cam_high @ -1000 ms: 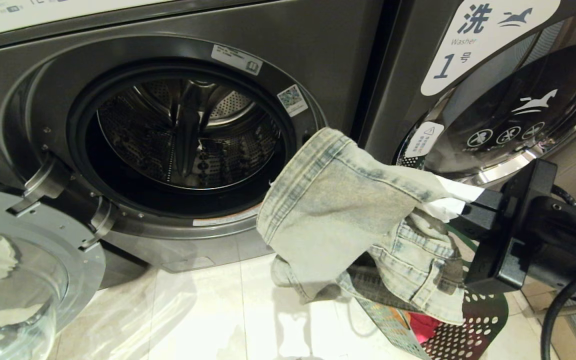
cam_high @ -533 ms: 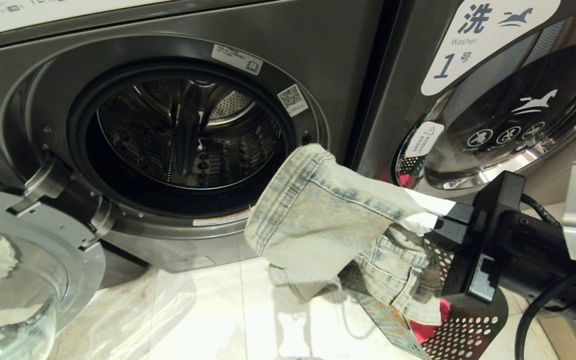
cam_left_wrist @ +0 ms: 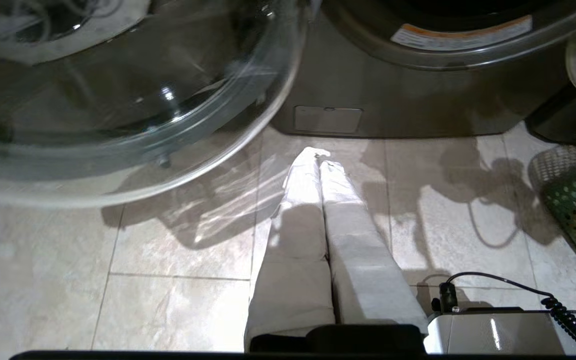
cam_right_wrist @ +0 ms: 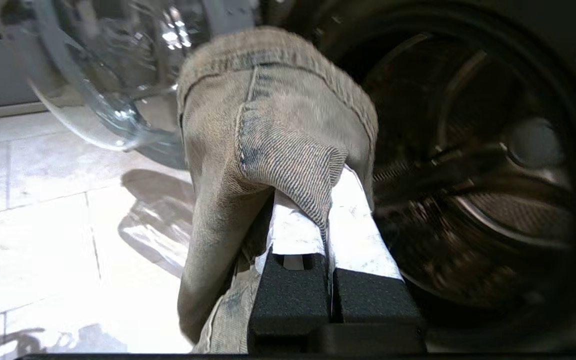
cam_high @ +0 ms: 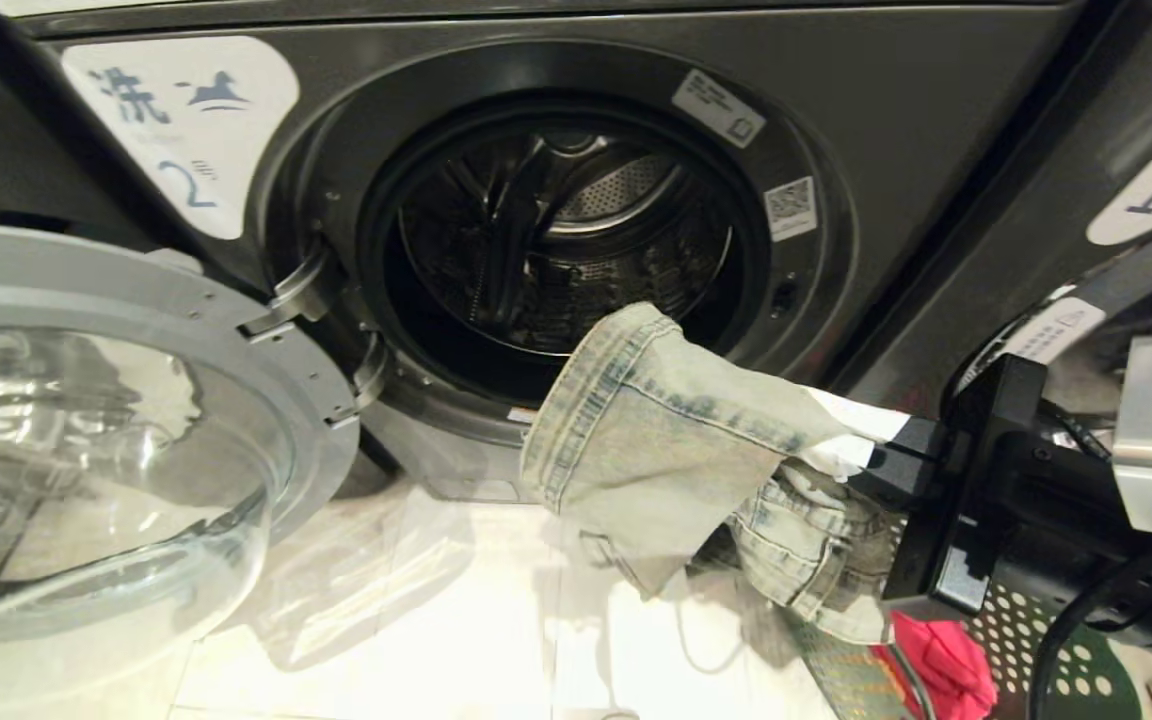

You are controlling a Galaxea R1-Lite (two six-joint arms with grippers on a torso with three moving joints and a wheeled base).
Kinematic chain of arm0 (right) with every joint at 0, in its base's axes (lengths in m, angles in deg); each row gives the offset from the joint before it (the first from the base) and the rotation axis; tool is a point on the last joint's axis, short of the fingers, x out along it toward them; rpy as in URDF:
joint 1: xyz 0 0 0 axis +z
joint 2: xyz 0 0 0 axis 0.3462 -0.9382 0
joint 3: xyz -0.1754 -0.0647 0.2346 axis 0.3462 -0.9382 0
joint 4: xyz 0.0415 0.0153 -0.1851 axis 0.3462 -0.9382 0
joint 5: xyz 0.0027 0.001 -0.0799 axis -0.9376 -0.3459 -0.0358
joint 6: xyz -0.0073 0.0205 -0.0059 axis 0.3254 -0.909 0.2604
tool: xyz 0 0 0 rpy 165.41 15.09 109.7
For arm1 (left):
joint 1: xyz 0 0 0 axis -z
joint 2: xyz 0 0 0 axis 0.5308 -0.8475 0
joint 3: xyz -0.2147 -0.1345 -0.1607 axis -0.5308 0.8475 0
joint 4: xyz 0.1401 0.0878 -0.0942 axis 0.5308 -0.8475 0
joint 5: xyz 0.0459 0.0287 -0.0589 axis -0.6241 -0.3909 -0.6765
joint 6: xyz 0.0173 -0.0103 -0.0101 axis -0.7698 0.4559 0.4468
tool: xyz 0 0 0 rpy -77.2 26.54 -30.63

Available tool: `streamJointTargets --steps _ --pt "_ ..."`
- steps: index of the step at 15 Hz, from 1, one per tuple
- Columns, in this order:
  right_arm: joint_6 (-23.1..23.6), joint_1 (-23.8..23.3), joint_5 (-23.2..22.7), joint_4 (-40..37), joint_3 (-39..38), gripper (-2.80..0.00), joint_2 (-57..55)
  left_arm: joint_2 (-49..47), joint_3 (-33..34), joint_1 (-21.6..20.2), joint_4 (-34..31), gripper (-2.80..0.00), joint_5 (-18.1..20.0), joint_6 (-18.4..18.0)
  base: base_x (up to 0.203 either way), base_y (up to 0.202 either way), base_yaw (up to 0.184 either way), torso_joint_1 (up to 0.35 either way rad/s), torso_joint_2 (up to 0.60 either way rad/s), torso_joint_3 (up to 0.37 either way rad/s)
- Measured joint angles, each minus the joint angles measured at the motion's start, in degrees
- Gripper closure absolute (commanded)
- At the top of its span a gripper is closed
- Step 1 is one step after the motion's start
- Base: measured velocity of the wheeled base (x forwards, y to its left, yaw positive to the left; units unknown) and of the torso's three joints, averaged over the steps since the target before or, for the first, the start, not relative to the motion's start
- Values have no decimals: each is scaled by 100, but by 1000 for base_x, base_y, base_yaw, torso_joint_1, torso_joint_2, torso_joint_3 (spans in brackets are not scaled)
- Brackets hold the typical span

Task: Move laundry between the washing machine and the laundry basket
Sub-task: Pick a cloth and place it into the basket

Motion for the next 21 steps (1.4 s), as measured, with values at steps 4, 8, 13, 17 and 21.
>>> streamJointTargets --steps 4,8,13,17,21 --pt "-4 -461 36 272 -171 0 -134 0 0 5 -2 0 0 0 0 1 24 1 1 1" --pt "-208 -1279 129 615 -107 0 -724 0 0 0 1 0 0 0 0 0 0 0 0 0" --pt "-623 -1480 490 730 739 0 -1584 0 0 2 1 0 0 0 0 0 0 0 0 0" --pt "-667 -1472 659 717 1468 0 -2037 0 0 2 1 0 0 0 0 0 0 0 0 0" --pt "-753 -1364 1249 721 2660 0 -2703 0 0 0 1 0 0 0 0 0 0 0 0 0"
